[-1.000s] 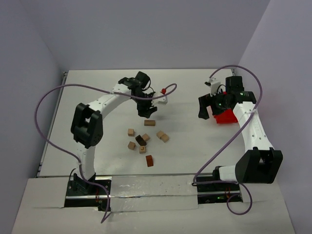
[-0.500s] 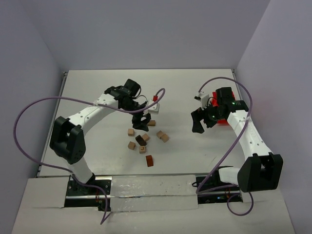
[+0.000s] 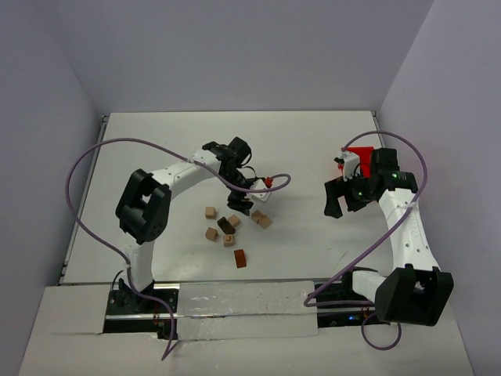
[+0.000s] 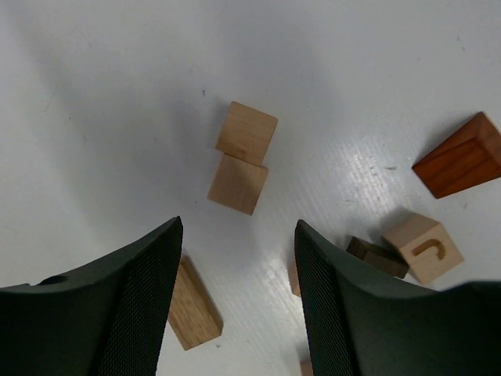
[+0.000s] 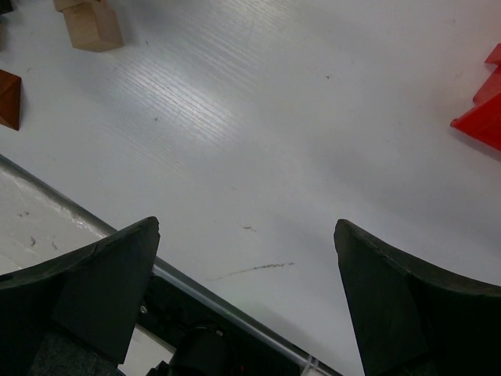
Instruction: Build the wood block tower
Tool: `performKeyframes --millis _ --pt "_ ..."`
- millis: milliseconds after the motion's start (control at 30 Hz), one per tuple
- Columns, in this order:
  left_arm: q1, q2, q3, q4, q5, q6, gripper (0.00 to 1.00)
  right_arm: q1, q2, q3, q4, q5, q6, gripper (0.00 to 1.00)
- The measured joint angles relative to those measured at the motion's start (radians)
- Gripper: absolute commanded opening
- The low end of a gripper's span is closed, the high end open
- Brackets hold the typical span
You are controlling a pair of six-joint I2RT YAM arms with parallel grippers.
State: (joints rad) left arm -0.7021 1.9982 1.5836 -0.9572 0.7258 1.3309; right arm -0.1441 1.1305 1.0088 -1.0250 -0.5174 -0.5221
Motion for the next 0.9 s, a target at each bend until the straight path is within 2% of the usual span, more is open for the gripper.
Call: performKeyframes --millis 400,700,833,900 --pt "-0.015 0.069 0.036 -0.011 -0.039 0.145 0.62 -0.030 0.002 0.007 -0.018 0.005 0.004 1.00" --pt "-0.049 0.104 0.042 -0.003 -0.072 0.152 0.58 -0.036 0.015 0.023 -0.020 0.006 0.004 1.00" --pt "-0.065 0.114 0.042 0.002 -0.085 0.152 0.48 -0.036 0.016 0.024 -0.021 0.013 0.003 1.00" --pt "-0.069 0.117 0.042 0.006 -0.090 0.151 0.36 -0.036 0.016 0.024 -0.022 0.015 0.003 1.00"
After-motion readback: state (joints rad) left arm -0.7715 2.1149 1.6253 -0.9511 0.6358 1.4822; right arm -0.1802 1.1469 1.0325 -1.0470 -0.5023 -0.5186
